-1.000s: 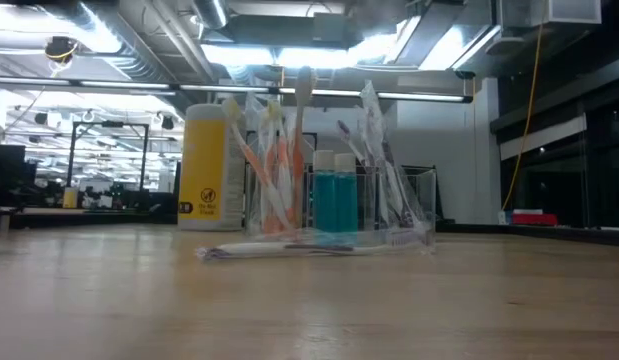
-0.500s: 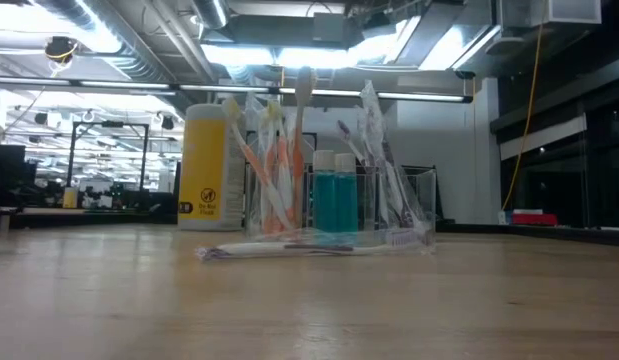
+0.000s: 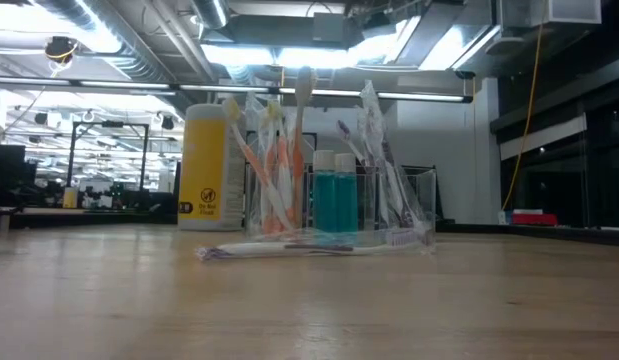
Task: Pick & Place toothbrushing station
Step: Put the white and violet toothbrush into the right compartment of the transparent organizer
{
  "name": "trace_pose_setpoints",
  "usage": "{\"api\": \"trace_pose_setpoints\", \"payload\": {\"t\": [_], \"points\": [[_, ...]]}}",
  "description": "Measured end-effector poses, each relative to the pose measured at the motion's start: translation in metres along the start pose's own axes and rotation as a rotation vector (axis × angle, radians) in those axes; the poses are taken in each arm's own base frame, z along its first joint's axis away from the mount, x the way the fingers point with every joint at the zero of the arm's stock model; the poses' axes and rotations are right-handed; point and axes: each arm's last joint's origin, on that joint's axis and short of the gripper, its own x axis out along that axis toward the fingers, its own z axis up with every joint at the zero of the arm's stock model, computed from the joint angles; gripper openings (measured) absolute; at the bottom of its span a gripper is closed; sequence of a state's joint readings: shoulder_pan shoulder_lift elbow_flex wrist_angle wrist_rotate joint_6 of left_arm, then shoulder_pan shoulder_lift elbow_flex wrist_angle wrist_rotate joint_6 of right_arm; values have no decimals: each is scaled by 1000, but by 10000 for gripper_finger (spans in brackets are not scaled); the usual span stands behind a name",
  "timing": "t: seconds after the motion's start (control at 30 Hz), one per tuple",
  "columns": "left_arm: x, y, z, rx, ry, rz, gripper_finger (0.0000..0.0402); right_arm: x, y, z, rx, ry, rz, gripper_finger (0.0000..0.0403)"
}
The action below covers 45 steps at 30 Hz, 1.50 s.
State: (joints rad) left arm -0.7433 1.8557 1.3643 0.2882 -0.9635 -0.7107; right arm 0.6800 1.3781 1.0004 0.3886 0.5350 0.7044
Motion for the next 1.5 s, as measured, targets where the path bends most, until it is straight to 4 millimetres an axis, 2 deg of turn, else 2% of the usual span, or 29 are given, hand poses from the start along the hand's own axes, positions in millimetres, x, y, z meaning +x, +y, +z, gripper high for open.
{"api": "trace_pose_setpoints", "payload": {"t": [0.2,0.33,0.6,0.83,1.27,1.4,1.5], "points": [[-1,4,0,-9,-62,99,1,-5,10,2,28,-23,43,164],[-2,2,6,-12,-65,81,1,-8,15,0,22,-23,16,164],[-11,-9,8,-38,-69,-3,1,-6,5,-5,1,15,-71,165],[-19,-15,6,-62,-61,-38,1,-2,-1,1,-23,-3,-95,165],[-11,-11,7,-49,-35,-54,1,7,-9,13,-19,7,-25,164],[-5,-7,8,-35,-13,-58,1,7,-7,14,-34,1,1,148],[-2,-5,10,-19,-19,-49,1,7,-6,14,-51,2,9,110]]}}
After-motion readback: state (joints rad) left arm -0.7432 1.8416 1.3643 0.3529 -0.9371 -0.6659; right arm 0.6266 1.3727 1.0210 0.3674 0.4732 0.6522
